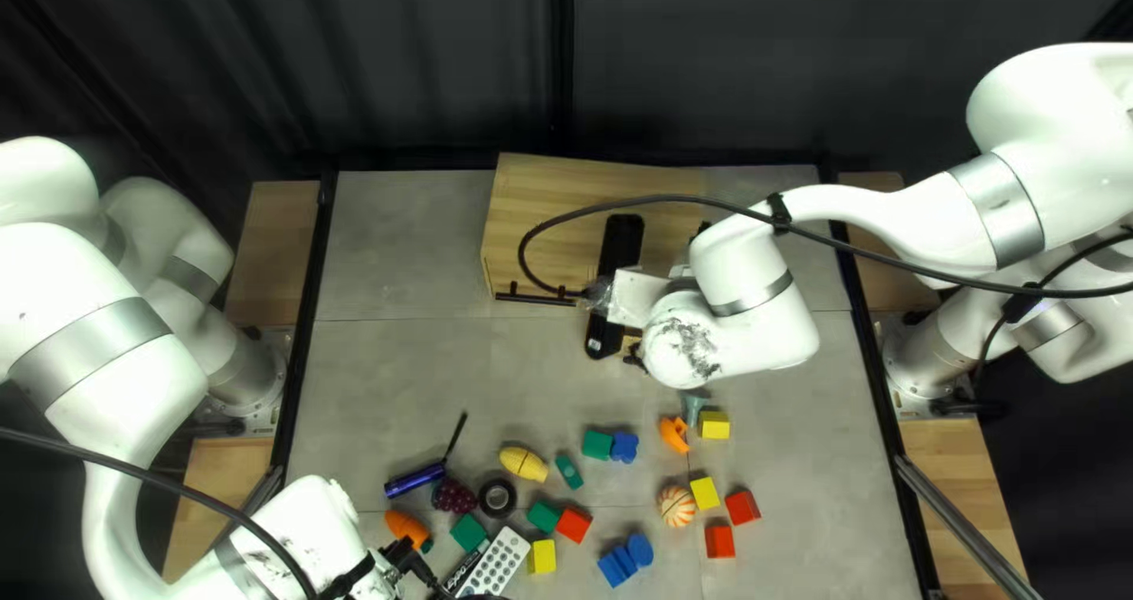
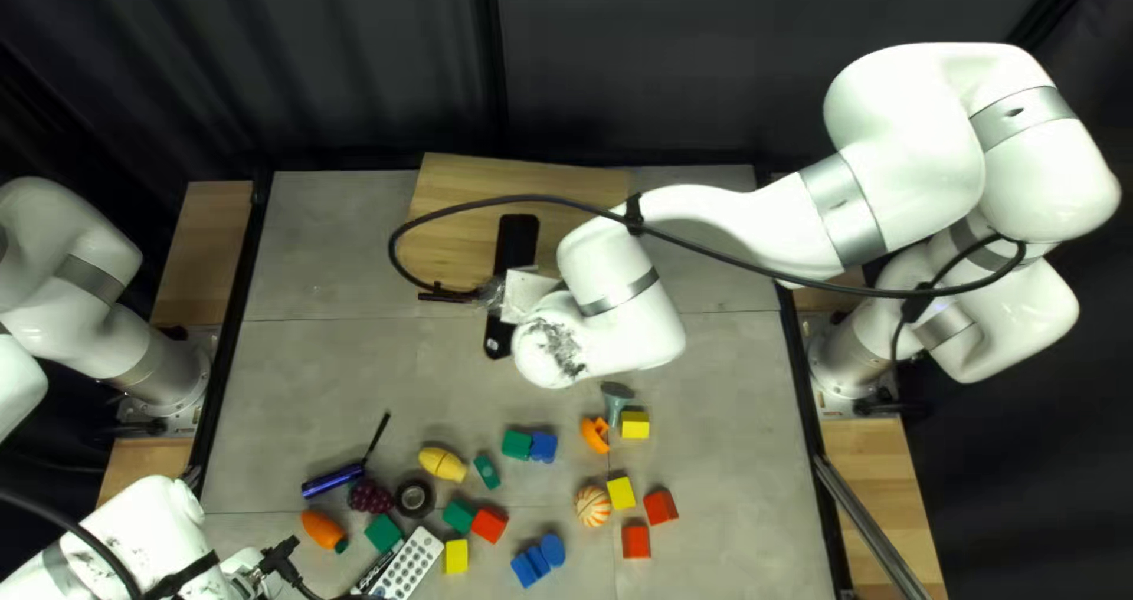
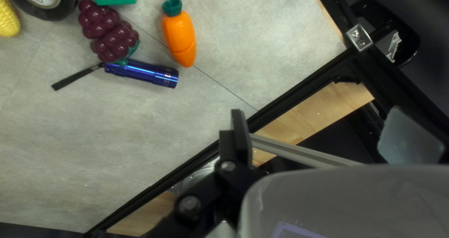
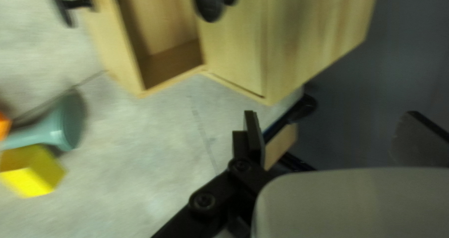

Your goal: Open drawers and place objects into drawer and close

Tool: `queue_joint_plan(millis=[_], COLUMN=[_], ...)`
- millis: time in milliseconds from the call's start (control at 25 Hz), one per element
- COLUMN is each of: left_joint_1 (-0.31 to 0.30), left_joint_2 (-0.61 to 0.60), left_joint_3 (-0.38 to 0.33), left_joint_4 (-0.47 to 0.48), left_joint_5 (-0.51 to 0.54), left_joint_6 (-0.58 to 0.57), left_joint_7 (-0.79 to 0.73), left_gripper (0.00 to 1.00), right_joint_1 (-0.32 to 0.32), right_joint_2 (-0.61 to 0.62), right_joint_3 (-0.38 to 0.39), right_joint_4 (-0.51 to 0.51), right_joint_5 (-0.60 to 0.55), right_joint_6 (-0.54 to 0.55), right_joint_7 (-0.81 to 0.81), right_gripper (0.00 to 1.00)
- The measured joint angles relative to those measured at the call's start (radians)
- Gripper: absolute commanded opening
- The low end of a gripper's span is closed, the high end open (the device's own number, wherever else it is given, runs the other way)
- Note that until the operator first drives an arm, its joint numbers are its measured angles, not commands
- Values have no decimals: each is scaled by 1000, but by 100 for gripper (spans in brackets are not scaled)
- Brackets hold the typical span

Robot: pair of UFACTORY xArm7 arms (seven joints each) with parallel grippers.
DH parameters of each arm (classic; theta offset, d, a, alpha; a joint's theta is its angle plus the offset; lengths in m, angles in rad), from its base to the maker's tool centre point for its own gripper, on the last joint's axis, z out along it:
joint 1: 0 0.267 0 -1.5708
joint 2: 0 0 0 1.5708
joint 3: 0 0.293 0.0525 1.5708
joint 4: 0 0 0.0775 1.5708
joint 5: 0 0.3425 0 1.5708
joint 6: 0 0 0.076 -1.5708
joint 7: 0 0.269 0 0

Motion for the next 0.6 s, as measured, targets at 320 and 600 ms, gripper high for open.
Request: queue_joint_plan(millis=[320,600], left_joint_1=[0,0], left_joint_2=[0,0], left_joint_3=[0,0], left_joint_4=[0,0], left_joint_5=[0,0], left_joint_6=[0,0], left_joint_7=[0,0], left_gripper=[100,100], right_joint_1=[-11,-26], right_joint_2=[43,33], right_joint_3=[19,29], right_joint_4=[16,-57], right_joint_5=[144,166], right_joint_6=[-130,-247], right_joint_7=[-43,-155], right_gripper=[100,100])
